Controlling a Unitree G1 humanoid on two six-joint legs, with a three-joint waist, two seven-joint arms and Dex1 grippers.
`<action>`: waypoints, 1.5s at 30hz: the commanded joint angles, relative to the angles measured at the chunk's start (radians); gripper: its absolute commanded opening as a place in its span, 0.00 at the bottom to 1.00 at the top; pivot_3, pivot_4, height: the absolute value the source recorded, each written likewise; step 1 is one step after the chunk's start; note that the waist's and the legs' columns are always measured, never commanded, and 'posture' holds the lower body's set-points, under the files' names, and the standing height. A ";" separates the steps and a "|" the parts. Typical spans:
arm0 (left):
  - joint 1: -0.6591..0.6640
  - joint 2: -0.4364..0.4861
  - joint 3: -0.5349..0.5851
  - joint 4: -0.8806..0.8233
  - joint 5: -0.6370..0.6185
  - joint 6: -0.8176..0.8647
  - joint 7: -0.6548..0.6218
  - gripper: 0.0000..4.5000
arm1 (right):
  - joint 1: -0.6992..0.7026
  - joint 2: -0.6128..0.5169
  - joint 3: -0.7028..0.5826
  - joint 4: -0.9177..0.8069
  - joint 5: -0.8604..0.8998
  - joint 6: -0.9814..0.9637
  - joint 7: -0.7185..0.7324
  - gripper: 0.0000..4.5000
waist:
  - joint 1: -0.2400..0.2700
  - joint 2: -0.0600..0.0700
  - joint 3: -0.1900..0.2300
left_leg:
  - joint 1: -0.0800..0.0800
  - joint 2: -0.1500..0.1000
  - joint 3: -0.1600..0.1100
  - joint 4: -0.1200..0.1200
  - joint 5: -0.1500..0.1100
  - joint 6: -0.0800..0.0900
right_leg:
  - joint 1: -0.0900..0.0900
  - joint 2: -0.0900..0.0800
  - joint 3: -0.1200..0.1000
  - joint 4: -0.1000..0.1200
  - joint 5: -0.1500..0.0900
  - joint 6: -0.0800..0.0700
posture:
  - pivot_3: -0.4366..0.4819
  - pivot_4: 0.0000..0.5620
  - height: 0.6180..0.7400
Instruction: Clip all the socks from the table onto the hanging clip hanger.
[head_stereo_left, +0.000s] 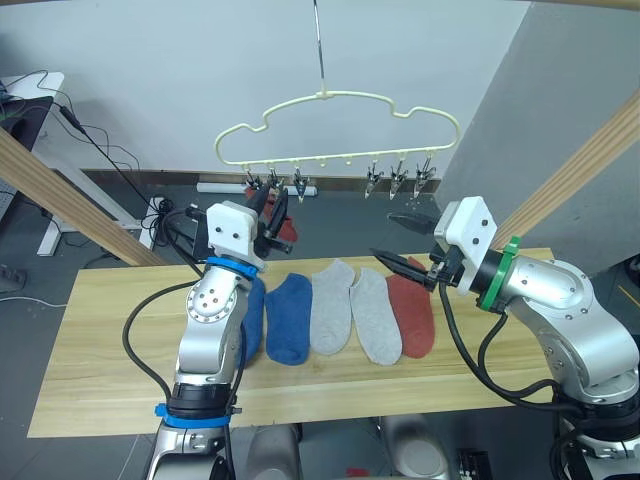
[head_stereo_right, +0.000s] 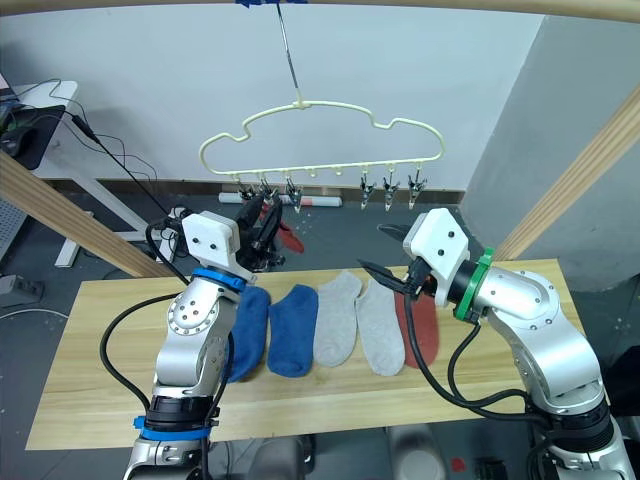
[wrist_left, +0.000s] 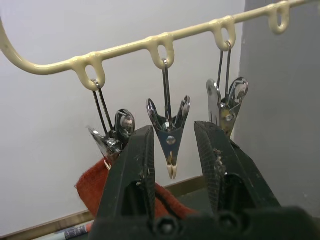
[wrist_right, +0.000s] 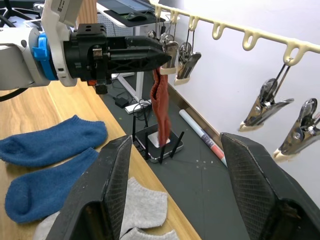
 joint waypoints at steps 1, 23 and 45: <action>-0.020 -0.007 0.013 -0.003 0.008 -0.032 0.020 0.31 | 0.001 -0.010 -0.025 -0.044 0.021 -0.019 -0.006 0.65 | 0.000 0.000 0.000 | 0.000 0.000 0.000 0.000 0.000 0.000 | 0.000 0.000 0.000 0.000 0.000 0.000 | 0.17 0.56 0.94; -0.074 -0.022 0.014 0.003 -0.007 -0.022 0.043 0.31 | -0.023 -0.007 -0.010 -0.043 0.094 -0.028 -0.011 0.65 | -0.001 0.000 0.000 | 0.000 0.000 0.000 0.001 0.000 0.000 | 0.000 0.000 0.000 0.000 0.000 0.000 | 0.17 0.56 0.94; -0.056 0.013 0.008 -0.044 -0.014 0.008 0.002 0.03 | 0.170 0.076 0.115 0.346 -0.244 -0.166 -0.278 1.00 | 0.000 0.000 0.000 | 0.000 0.000 0.000 0.001 0.000 0.000 | 0.000 0.000 0.000 0.000 0.000 0.000 | 0.19 0.57 0.94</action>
